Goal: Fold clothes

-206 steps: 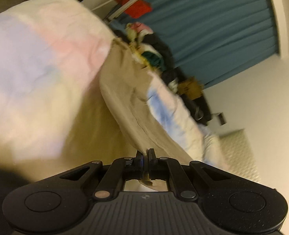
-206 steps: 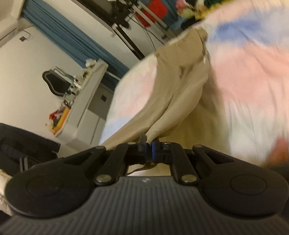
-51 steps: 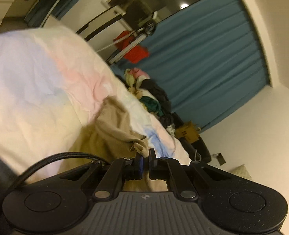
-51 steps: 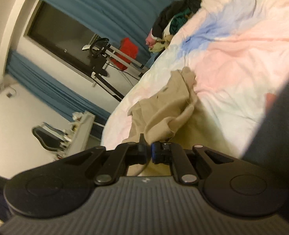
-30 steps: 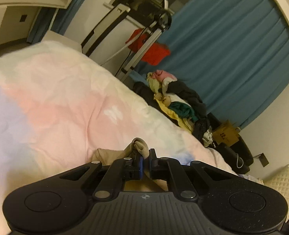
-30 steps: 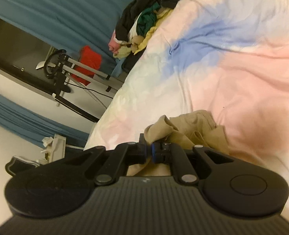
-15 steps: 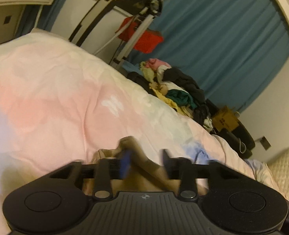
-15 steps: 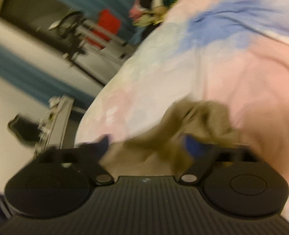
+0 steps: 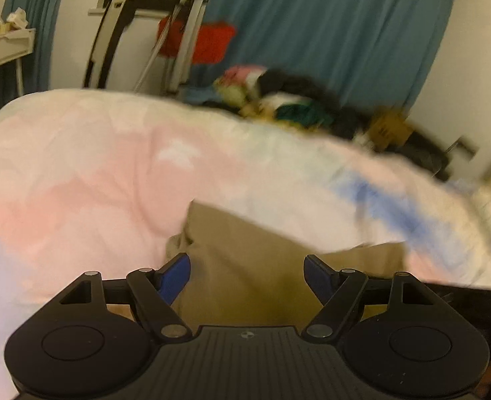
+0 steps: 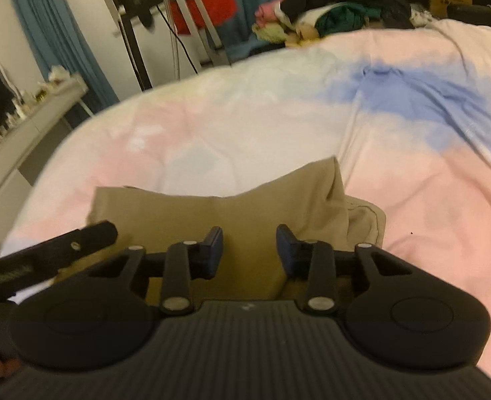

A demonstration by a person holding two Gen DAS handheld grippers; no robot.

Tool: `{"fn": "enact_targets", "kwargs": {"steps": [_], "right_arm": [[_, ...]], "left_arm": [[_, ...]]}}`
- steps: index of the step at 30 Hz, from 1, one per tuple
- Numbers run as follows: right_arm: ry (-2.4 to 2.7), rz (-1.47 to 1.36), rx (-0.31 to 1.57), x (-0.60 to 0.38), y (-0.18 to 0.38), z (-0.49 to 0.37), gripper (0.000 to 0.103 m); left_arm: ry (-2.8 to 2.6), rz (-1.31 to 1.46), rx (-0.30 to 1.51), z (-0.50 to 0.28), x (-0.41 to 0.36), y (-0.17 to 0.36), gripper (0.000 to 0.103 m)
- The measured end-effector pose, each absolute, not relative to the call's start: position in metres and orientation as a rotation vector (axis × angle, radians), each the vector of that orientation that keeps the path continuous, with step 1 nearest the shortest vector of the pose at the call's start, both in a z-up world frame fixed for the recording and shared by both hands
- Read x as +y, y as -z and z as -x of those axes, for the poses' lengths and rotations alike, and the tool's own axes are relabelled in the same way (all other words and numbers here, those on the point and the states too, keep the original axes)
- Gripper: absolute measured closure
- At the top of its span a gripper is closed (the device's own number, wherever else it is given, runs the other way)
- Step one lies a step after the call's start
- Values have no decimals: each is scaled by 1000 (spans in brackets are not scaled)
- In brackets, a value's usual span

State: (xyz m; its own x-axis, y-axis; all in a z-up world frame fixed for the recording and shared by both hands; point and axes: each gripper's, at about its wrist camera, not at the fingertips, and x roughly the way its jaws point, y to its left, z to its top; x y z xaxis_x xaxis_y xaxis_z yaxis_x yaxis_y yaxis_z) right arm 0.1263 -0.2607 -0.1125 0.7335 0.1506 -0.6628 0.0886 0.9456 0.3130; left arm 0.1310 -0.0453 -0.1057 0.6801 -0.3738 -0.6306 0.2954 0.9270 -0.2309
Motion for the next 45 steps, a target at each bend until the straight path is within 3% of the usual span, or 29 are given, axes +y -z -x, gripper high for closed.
{"fn": "enact_targets", "kwargs": {"steps": [8, 20, 29, 37, 40, 42, 44, 45], "right_arm": [[-26, -255, 748, -249, 125, -139, 66], [-95, -180, 624, -236, 65, -45, 65], [-53, -228, 757, -231, 101, -23, 65], [-32, -326, 703, -235, 89, 6, 63], [-57, -484, 699, -246, 89, 16, 58], [-77, -599, 693, -252, 91, 22, 27], [-75, -667, 674, -253, 92, 30, 15], [-86, -675, 671, -252, 91, 32, 17]], "left_arm": [[378, 56, 747, -130, -48, 113, 28], [435, -9, 648, -41, -43, 63, 27], [444, 7, 777, -17, -39, 90, 27], [513, 312, 834, 11, 9, 80, 22], [524, 463, 905, 7, 20, 93, 22], [529, 537, 951, -4, 19, 104, 22], [520, 596, 979, -16, 14, 115, 22], [509, 626, 991, -21, 13, 120, 22]]}}
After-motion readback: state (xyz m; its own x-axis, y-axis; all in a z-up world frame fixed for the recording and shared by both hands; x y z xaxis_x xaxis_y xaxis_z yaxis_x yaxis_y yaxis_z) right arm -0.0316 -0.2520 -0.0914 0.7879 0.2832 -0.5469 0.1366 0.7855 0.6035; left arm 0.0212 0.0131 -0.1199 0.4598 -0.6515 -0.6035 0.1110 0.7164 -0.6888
